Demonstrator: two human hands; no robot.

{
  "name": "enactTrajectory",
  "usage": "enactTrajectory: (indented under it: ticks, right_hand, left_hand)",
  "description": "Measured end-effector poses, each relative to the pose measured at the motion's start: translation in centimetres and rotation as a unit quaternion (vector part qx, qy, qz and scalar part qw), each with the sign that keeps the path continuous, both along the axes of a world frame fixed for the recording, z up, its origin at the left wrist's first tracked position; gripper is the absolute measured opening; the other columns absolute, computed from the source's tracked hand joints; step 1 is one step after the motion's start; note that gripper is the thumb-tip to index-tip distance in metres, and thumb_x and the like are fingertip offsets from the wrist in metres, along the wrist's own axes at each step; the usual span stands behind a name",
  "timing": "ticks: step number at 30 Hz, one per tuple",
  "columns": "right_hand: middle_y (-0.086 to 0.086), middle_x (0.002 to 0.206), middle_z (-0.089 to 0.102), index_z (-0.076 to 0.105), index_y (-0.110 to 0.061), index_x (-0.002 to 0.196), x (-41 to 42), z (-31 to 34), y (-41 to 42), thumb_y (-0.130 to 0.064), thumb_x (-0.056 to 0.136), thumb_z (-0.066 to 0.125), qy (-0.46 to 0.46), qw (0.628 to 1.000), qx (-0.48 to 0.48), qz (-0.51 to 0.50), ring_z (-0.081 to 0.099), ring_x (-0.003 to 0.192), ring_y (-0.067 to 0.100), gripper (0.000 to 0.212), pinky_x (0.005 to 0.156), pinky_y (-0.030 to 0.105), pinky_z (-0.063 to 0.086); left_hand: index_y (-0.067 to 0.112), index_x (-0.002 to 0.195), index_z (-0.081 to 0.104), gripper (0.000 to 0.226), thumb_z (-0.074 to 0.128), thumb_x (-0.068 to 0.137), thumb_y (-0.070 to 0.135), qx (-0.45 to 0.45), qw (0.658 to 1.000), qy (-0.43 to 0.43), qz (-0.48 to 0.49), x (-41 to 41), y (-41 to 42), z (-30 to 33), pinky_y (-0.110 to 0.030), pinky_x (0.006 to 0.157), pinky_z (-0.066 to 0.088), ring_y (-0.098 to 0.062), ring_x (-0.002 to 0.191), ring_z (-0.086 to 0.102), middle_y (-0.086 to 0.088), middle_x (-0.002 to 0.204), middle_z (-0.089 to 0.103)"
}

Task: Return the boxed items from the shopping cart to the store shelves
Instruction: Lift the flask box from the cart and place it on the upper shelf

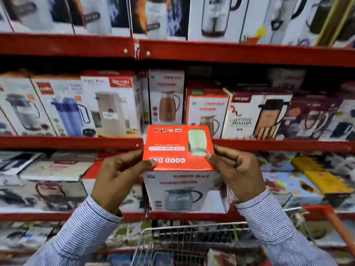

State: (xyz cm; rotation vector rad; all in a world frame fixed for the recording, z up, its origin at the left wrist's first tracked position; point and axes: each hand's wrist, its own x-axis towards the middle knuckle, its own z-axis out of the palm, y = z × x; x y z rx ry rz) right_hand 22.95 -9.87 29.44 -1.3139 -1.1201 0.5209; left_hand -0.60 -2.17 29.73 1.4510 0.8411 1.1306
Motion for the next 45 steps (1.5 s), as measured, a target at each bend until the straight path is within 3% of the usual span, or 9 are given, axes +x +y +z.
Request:
enactTrajectory:
  ticks: [4,8,13,17,24,30,35,39,45]
  right_hand:
    - [-0.014,0.094,0.076,0.071,-0.016,0.113,-0.9,3.8,2.2,-0.02,0.076,0.078,-0.01,0.998,0.058,-0.013,0.073,0.093,0.006,0.038,0.081,0.031,0.06]
    - [0.003,0.107,0.076,0.067,-0.016,0.12,-1.5,6.4,4.5,-0.032,0.074,0.076,-0.021,0.996,0.089,-0.01,0.072,0.1,0.013,0.049,0.091,0.043,0.057]
    - [0.007,0.109,0.075,0.064,-0.013,0.124,-1.8,7.9,7.3,-0.023,0.082,0.072,-0.022,0.994,0.103,-0.012,0.071,0.102,0.013,0.044,0.093,0.043,0.057]
    - [0.008,0.111,0.074,0.062,-0.015,0.126,-1.7,8.0,9.3,-0.017,0.086,0.068,-0.019,0.995,0.093,-0.01,0.071,0.102,0.013,0.041,0.093,0.041,0.057]
    - [0.006,0.11,0.075,0.062,-0.022,0.125,-0.8,7.2,12.3,-0.018,0.087,0.067,-0.046,0.996,0.068,-0.019,0.069,0.106,0.01,0.038,0.098,0.039,0.054]
    - [0.001,0.109,0.076,0.058,-0.026,0.128,0.4,6.8,14.6,-0.033,0.086,0.066,-0.102,0.994,0.029,-0.038,0.069,0.105,0.006,0.043,0.1,0.041,0.052]
    - [0.0,0.109,0.075,0.05,-0.037,0.117,1.4,7.9,16.7,-0.045,0.082,0.066,-0.143,0.988,0.011,-0.059,0.069,0.103,0.008,0.039,0.096,0.04,0.054]
    - [0.0,0.105,0.075,0.059,-0.026,0.112,1.7,9.2,18.2,-0.04,0.086,0.063,-0.228,0.97,-0.002,-0.081,0.069,0.097,0.009,0.03,0.09,0.034,0.056]
    - [0.002,0.11,0.075,0.069,-0.02,0.111,2.2,10.7,20.5,-0.038,0.093,0.051,-0.342,0.934,-0.016,-0.105,0.066,0.103,0.021,0.031,0.095,0.039,0.052]
  left_hand:
    - [0.015,0.104,0.076,0.03,0.067,0.08,-0.001,0.054,0.998,-0.037,0.011,-0.7,2.0,3.7,-0.041,0.081,0.058,-0.028,0.092,0.075,-0.006,0.101,0.079]
    - [0.015,0.11,0.074,0.032,0.067,0.081,0.003,0.096,0.994,-0.052,0.005,-1.3,3.9,6.3,-0.041,0.082,0.057,-0.028,0.095,0.074,-0.006,0.103,0.078]
    - [0.009,0.118,0.07,0.037,0.064,0.083,-0.003,0.126,0.991,-0.055,0.011,-1.0,6.9,7.9,-0.023,0.072,0.06,-0.014,0.09,0.075,0.002,0.1,0.079]
    - [0.018,0.119,0.069,0.04,0.065,0.084,-0.002,0.142,0.989,-0.044,0.008,-0.4,9.3,7.9,-0.023,0.077,0.06,-0.008,0.087,0.073,0.009,0.095,0.08]
    - [0.024,0.119,0.066,0.042,0.065,0.086,-0.001,0.115,0.993,-0.037,0.003,0.8,12.9,6.4,-0.016,0.066,0.058,-0.006,0.087,0.075,0.011,0.092,0.079]
    - [0.028,0.12,0.068,0.039,0.068,0.086,0.008,0.087,0.996,-0.028,0.02,1.6,15.6,5.7,-0.04,0.085,0.059,-0.024,0.103,0.072,-0.003,0.105,0.078]
    - [0.04,0.107,0.065,0.028,0.07,0.086,0.021,0.122,0.99,-0.007,0.064,2.9,16.9,6.5,-0.046,0.089,0.058,-0.018,0.098,0.073,-0.002,0.104,0.077]
    - [0.03,0.107,0.056,0.018,0.063,0.09,0.03,0.242,0.947,0.121,0.171,4.8,17.5,7.5,-0.023,0.063,0.055,-0.003,0.075,0.069,0.002,0.094,0.075]
    - [0.019,0.109,0.068,0.022,0.055,0.095,0.031,0.299,0.908,0.195,0.22,6.4,18.7,8.1,-0.011,0.062,0.04,-0.011,0.076,0.063,-0.003,0.098,0.076]
